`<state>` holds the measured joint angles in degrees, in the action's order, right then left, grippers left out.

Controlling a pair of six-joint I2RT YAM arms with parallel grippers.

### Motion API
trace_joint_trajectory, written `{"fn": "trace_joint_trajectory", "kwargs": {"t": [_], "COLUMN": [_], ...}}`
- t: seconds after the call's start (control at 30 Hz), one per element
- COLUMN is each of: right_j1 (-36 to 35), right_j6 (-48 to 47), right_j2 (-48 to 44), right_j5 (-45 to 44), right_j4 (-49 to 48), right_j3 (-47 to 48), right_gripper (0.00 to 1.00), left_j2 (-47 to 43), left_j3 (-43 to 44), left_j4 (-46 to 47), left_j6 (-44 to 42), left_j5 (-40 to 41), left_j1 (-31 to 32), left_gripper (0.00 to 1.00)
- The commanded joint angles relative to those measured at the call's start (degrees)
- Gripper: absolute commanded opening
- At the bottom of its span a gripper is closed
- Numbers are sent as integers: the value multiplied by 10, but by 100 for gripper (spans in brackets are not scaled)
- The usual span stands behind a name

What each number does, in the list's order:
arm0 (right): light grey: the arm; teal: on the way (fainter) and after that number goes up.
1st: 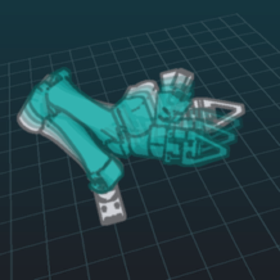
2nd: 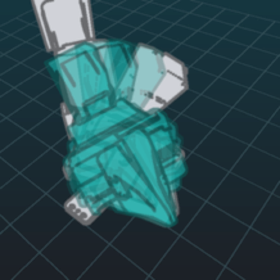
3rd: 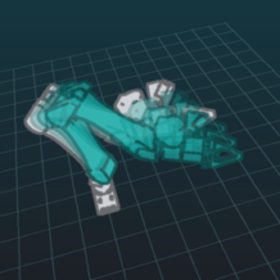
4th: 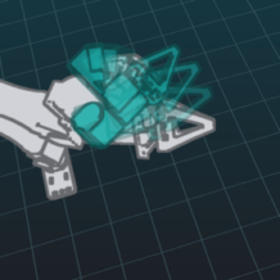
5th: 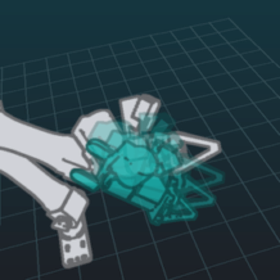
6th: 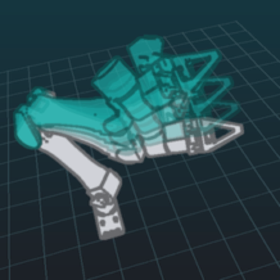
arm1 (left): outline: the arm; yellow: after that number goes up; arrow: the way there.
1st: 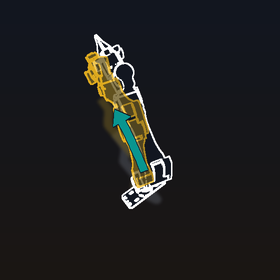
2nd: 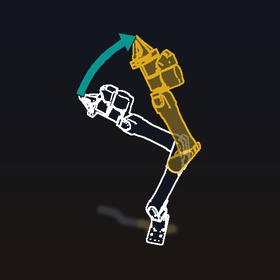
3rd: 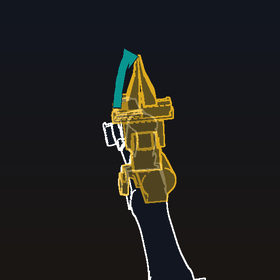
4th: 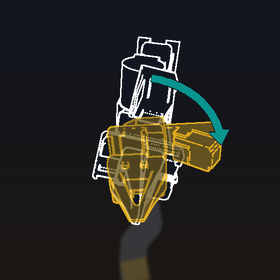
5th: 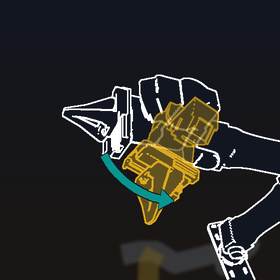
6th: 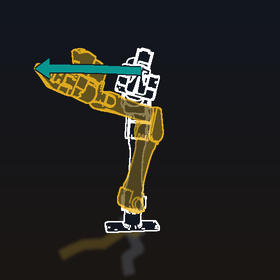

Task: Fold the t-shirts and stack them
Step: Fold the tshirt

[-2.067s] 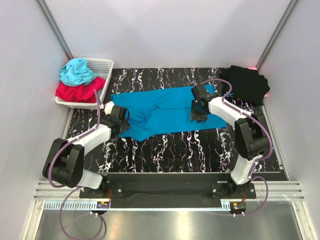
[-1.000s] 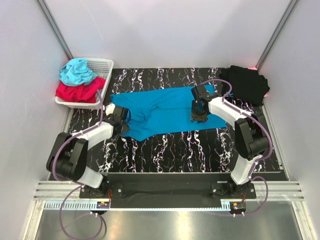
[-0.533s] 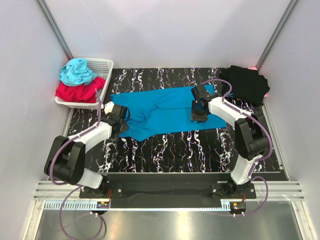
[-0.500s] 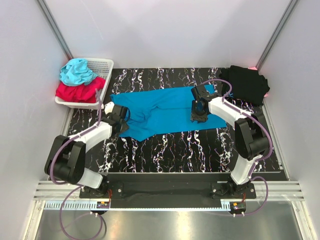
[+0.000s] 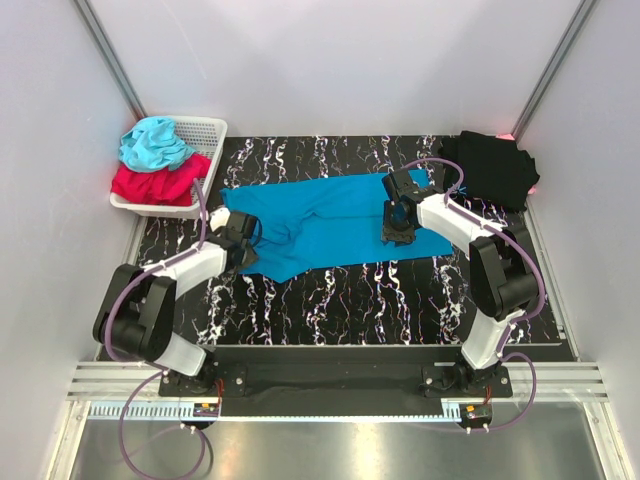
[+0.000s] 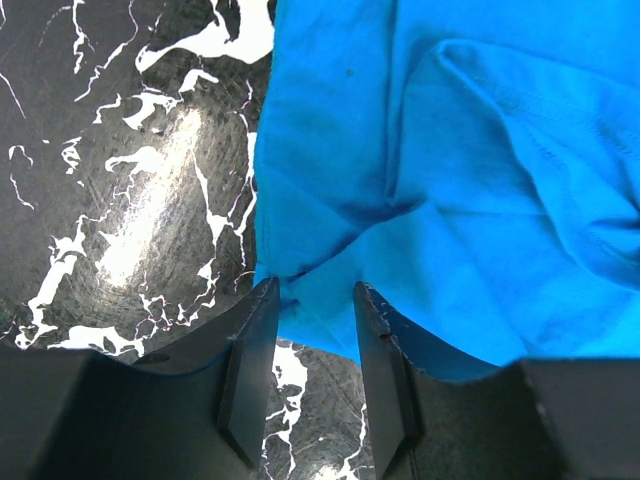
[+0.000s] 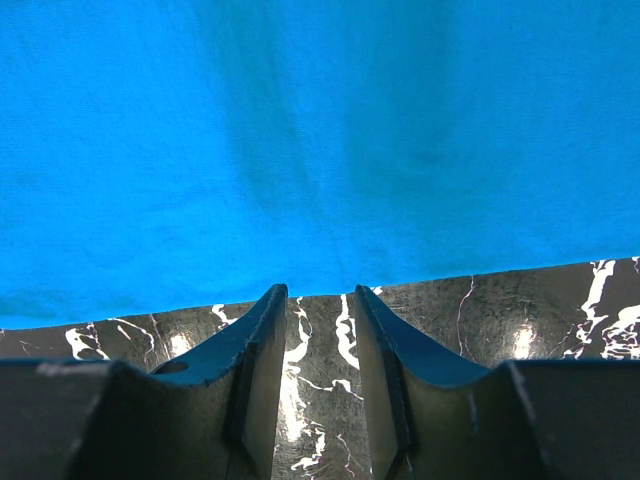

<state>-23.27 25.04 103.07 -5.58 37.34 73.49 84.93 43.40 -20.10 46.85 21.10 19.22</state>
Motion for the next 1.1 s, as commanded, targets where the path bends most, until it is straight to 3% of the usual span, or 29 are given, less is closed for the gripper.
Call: {"fn": "trace_joint_trajectory", "kwargs": {"t": [0.0,0.07,0.2,0.33,0.47,0.73,0.87,1.07], "right_j1": [-6,-6,-6,-6,-6,-7,-6,-7], "right_j6": [-9,-10,-9,-9,-8,-7,-7,-9], "right_j2": [-8,-6,-4,-3,-3,-3,-3,-4], "right_j5": [-20,-19,-19,-17,-16,-15,-15,-18], "right_j4": [0,0,0,0,0,1,0,1], "right_j3": [9,9,9,9,9,9,9,9], "right_gripper": [40,40,40,40,40,40,40,40], "left_j2": [13,19,25,19,8,-22,-23,-11], "left_j3": [23,26,23,23,21,24,28,31], "left_j4": [6,8,24,25,20,1,1,2], "left_j6": [11,10,3,0,0,0,0,-1], "left_j5": [25,21,8,5,4,11,10,10], "left_j1": [-2,-2,-2,-2,-2,-2,-2,-2], "left_gripper": [41,40,24,16,16,33,32,22]}}
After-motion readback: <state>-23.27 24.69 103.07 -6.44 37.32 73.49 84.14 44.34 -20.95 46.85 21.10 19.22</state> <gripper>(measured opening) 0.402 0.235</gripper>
